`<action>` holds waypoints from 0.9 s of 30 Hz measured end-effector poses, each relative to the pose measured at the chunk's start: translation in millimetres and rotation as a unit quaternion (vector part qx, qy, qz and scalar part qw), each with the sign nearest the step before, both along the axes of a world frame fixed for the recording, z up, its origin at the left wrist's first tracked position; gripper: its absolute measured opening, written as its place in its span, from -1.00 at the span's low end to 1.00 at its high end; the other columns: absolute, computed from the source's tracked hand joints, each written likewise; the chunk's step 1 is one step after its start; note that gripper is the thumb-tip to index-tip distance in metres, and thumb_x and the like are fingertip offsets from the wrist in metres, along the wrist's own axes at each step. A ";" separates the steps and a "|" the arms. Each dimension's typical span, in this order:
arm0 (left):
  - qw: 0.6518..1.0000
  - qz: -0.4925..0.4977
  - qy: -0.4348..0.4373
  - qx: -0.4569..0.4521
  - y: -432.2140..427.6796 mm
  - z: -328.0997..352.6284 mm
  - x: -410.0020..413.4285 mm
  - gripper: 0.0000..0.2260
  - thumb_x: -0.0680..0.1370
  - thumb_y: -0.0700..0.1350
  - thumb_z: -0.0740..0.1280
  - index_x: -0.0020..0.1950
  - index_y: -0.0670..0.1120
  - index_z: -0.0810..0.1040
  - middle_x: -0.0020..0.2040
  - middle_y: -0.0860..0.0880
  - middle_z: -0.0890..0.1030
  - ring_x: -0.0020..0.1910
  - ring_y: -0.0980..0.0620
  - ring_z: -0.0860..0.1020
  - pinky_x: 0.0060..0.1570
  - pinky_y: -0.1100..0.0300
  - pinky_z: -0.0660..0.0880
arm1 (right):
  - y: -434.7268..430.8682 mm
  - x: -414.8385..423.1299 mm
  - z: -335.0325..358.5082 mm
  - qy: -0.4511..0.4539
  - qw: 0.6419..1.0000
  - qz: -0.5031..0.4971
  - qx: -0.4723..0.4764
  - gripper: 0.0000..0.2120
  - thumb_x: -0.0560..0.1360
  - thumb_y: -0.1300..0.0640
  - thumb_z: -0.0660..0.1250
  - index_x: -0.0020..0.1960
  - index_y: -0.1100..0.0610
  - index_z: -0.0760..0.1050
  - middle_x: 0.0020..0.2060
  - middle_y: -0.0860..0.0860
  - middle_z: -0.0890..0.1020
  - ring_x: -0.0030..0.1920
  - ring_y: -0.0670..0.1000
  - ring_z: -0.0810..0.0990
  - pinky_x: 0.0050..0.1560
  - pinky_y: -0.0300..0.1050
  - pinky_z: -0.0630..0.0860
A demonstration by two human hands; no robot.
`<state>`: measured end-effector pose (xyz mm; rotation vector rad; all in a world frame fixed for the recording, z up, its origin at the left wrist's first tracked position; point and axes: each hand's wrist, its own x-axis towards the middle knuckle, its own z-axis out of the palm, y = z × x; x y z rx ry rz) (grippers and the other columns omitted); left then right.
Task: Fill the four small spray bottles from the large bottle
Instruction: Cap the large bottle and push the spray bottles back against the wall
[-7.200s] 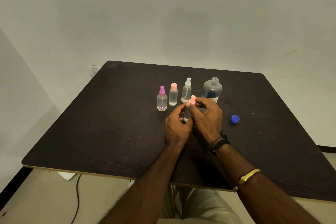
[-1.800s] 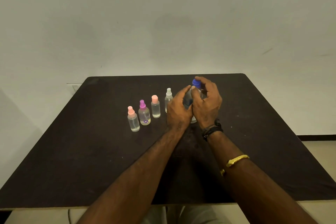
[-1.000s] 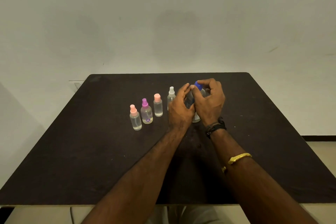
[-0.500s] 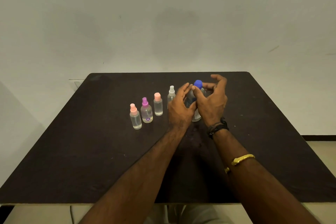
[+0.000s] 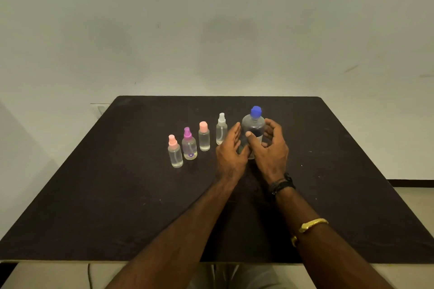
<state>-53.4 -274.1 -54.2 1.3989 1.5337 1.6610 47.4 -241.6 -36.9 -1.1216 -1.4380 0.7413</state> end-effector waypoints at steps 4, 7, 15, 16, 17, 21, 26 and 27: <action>1.000 0.002 -0.004 -0.001 -2.9 -0.1 6.1 -0.48 0.58 -0.21 0.41 0.53 -0.04 0.40 0.25 0.34 0.54 0.29 0.29 0.54 0.30 0.21 0.52 | -3.7 3.9 -3.2 0.006 1.000 0.000 -0.002 -0.48 0.48 0.09 0.51 0.39 -0.04 0.42 0.19 -0.18 0.57 0.15 -0.33 0.53 -0.02 -0.50 0.48; 1.000 -0.006 0.008 -0.001 -0.2 4.2 11.9 -0.48 0.60 -0.25 0.35 0.55 -0.08 0.36 0.40 0.07 0.55 0.38 0.16 0.51 0.36 0.18 0.49 | -2.7 8.3 -2.2 0.008 1.000 -0.014 0.000 -0.47 0.47 0.09 0.51 0.38 -0.05 0.42 0.17 -0.20 0.56 0.11 -0.40 0.53 -0.03 -0.53 0.47; 0.998 -0.036 0.036 -0.023 6.6 5.5 21.0 -0.47 0.60 -0.29 0.25 0.58 -0.14 0.30 0.49 -0.08 0.46 0.45 0.10 0.43 0.43 0.17 0.42 | 1.6 25.1 -4.2 -0.014 0.999 -0.032 0.006 -0.46 0.47 0.10 0.51 0.39 -0.01 0.42 0.21 -0.15 0.57 0.15 -0.19 0.56 0.09 -0.34 0.50; 0.998 -0.040 0.031 -0.024 7.1 4.8 20.9 -0.47 0.60 -0.30 0.25 0.58 -0.15 0.30 0.49 -0.09 0.46 0.46 0.07 0.44 0.43 0.14 0.42 | 1.5 26.0 -5.1 -0.017 0.999 -0.032 0.007 -0.45 0.47 0.10 0.51 0.40 -0.01 0.41 0.21 -0.15 0.56 0.16 -0.15 0.56 0.10 -0.32 0.50; 0.998 -0.042 0.027 -0.025 7.5 4.1 20.9 -0.47 0.59 -0.31 0.25 0.57 -0.17 0.31 0.48 -0.10 0.47 0.45 0.06 0.45 0.43 0.15 0.43 | 1.4 26.6 -5.8 -0.020 0.999 -0.033 0.008 -0.45 0.47 0.10 0.50 0.40 0.00 0.41 0.21 -0.15 0.56 0.18 -0.14 0.55 0.10 -0.32 0.49; 0.999 -0.045 0.005 -0.023 7.1 5.4 20.6 -0.50 0.59 -0.35 0.29 0.55 -0.21 0.35 0.44 -0.12 0.51 0.42 0.05 0.49 0.36 0.31 0.43 | 1.3 26.8 -5.9 -0.025 0.999 -0.030 -0.001 -0.44 0.46 0.10 0.50 0.41 -0.02 0.40 0.20 -0.16 0.54 0.16 -0.15 0.54 0.05 -0.40 0.43; 0.999 -0.021 -0.012 -0.034 6.2 9.1 20.2 -0.47 0.56 -0.40 0.26 0.53 -0.21 0.36 0.46 -0.15 0.49 0.44 0.02 0.47 0.39 0.23 0.44 | 2.9 26.0 -9.5 -0.043 0.998 -0.040 -0.013 -0.42 0.44 0.04 0.51 0.41 0.00 0.39 0.25 -0.08 0.56 0.17 -0.14 0.52 0.08 -0.37 0.45; 0.999 -0.008 -0.011 -0.033 5.6 9.9 20.0 -0.47 0.55 -0.40 0.25 0.53 -0.20 0.37 0.46 -0.14 0.49 0.43 0.02 0.47 0.39 0.24 0.44 | 3.6 25.6 -11.0 -0.046 0.998 -0.048 -0.015 -0.39 0.43 0.03 0.52 0.42 0.02 0.38 0.28 -0.05 0.56 0.19 -0.13 0.52 0.13 -0.29 0.50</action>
